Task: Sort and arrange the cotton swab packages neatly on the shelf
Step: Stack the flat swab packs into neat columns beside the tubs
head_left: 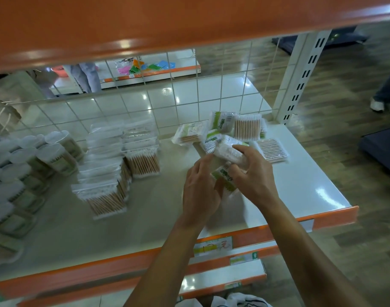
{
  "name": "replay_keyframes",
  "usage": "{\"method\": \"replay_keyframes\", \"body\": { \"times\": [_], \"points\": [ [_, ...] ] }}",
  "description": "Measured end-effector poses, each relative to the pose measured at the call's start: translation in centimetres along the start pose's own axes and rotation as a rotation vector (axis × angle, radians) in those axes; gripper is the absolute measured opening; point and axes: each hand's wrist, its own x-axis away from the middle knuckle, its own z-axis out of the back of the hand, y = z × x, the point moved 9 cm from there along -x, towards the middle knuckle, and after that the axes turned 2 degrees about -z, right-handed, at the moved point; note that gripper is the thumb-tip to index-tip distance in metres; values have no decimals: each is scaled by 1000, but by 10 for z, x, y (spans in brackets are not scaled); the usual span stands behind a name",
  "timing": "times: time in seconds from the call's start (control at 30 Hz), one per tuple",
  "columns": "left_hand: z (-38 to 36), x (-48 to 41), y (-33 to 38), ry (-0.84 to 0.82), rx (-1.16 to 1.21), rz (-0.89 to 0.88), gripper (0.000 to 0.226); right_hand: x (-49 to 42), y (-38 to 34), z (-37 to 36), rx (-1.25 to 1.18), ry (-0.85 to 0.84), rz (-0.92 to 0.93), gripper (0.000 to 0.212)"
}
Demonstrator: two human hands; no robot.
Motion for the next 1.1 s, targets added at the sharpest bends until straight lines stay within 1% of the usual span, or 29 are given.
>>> {"method": "replay_keyframes", "body": {
  "times": [0.17, 0.3, 0.5, 0.57, 0.67, 0.8, 0.93, 1.03, 1.1],
  "points": [
    [11, -1, 3, 64, 39, -48, 58, 1, -2, -1, -155, -13, -51, 33],
    [20, 0, 3, 107, 48, -64, 59, 0, -2, -4, -293, -33, -103, 35],
    [29, 9, 8, 142, 71, -98, 64, 1, -10, -13, -363, -80, -102, 35],
    [32, 10, 5, 147, 72, -101, 65, 0, -12, -18, -390, -93, -100, 38],
    [35, 13, -5, 157, 66, -67, 69, -1, -12, -26, -398, -85, -112, 40],
    [43, 17, -19, 179, 32, -6, 73, -2, -16, -37, -443, -76, -137, 37],
    [46, 20, -26, 163, 53, 1, 76, 4, -33, -53, -529, -148, -113, 34],
    [50, 21, -31, 166, 84, 24, 78, 10, -49, -67, -607, -239, -74, 28],
    [53, 21, -40, 159, 129, 86, 69, 14, -57, -74, -606, -288, -36, 21]
  ]
}}
